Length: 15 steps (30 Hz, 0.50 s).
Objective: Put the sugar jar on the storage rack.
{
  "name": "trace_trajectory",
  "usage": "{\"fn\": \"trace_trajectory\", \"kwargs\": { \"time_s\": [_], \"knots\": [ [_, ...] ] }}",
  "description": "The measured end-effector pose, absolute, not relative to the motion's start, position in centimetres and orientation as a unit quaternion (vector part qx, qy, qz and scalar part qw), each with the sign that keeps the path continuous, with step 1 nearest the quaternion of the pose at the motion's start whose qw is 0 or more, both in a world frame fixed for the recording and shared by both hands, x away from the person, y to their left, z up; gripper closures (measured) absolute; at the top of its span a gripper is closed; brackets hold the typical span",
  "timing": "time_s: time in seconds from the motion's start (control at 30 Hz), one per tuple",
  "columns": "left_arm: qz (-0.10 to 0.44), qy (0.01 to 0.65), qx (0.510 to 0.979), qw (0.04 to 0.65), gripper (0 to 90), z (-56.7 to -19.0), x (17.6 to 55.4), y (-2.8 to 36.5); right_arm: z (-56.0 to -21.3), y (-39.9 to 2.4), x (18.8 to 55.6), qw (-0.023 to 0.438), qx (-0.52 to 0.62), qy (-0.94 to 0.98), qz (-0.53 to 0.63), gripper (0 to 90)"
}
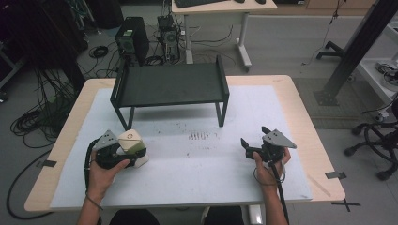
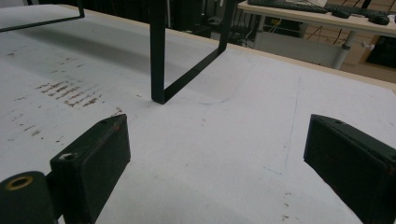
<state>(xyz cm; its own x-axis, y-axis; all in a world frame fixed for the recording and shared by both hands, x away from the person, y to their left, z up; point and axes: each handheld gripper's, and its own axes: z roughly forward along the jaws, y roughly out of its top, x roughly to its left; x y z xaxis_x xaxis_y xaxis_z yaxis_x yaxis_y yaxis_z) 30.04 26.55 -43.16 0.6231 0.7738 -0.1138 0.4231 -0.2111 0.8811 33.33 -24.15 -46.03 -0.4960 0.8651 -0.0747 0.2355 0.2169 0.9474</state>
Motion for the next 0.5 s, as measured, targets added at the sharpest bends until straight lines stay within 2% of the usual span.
{"fn": "trace_trajectory", "kwargs": {
  "time_s": [0.5],
  "knots": [
    [0.183,0.391,0.758,0.489,26.2,-43.20,30.02,26.54,-46.01,-24.23,33.29,0.320,0.388,0.709,0.493,7.3]
  ]
}}
